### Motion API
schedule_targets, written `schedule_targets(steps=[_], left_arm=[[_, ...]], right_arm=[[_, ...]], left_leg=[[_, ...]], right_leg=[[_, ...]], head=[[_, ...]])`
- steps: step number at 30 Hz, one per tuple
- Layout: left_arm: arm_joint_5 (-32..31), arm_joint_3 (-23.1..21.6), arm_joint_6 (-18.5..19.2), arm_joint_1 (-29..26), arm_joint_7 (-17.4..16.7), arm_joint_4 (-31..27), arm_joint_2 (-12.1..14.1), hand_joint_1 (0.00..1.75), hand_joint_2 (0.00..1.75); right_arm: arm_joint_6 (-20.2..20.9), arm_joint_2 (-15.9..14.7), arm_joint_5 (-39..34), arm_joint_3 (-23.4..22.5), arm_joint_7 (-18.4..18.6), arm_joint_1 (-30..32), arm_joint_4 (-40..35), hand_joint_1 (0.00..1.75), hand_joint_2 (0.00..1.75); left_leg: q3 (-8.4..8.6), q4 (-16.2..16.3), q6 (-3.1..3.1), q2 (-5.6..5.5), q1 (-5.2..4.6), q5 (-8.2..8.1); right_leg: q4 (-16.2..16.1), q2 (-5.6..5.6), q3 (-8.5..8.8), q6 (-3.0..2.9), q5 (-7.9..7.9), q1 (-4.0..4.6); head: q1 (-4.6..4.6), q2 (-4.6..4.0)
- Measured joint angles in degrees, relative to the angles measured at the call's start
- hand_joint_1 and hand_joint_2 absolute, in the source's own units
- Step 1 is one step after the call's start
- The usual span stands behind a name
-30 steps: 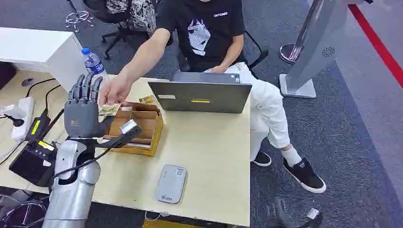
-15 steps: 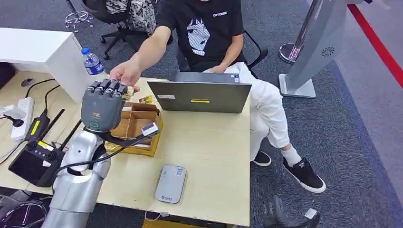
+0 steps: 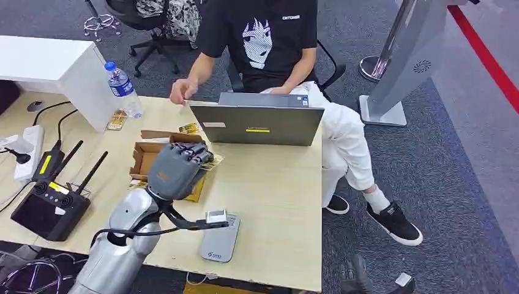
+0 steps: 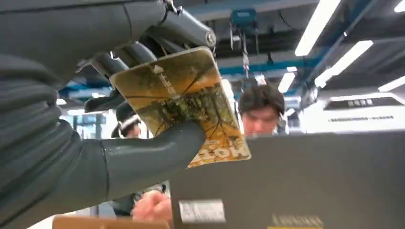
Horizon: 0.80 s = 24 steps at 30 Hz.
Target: Pass the card to the sensor for recognition and then transmit it.
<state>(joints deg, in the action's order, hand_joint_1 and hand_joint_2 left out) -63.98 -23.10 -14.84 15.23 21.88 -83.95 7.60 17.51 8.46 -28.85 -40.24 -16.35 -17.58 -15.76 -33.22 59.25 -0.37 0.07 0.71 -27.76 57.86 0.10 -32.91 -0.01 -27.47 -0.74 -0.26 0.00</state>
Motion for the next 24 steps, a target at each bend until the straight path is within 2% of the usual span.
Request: schedule_targets(steps=[7,16,24], left_arm=[[5.3,-5.4,3.7,-1.0,2.0,0.2,3.0,1.75,1.75],[6.4,-8.1,4.9,-1.4,2.3,1.4,4.9,1.75,1.75],[8.2,-11.1,7.5,-0.8,1.6,7.2,6.4,1.75,1.75]], right_arm=[[-0.1,-0.2,0.1,-0.7,0.1,0.0,0.1,0.0,1.75],[-0.1,-0.3,0.9,-0.8,0.1,0.0,0.1,0.0,1.75],[-0.1,-0.3,1.1,-0.8,0.3,-0.1,0.1,0.0,1.75]], left_leg=[[0.0,0.0,0.0,0.0,0.01,0.0],[-0.01,0.0,0.0,-0.01,0.0,0.0],[0.0,0.0,0.0,0.0,0.01,0.0]], right_leg=[[0.0,0.0,0.0,0.0,0.0,0.01],[0.0,0.0,0.0,0.0,0.0,0.0],[0.0,0.0,-0.01,0.0,0.0,0.01]], head=[[-0.02,0.0],[0.0,0.0],[-0.02,0.0]])
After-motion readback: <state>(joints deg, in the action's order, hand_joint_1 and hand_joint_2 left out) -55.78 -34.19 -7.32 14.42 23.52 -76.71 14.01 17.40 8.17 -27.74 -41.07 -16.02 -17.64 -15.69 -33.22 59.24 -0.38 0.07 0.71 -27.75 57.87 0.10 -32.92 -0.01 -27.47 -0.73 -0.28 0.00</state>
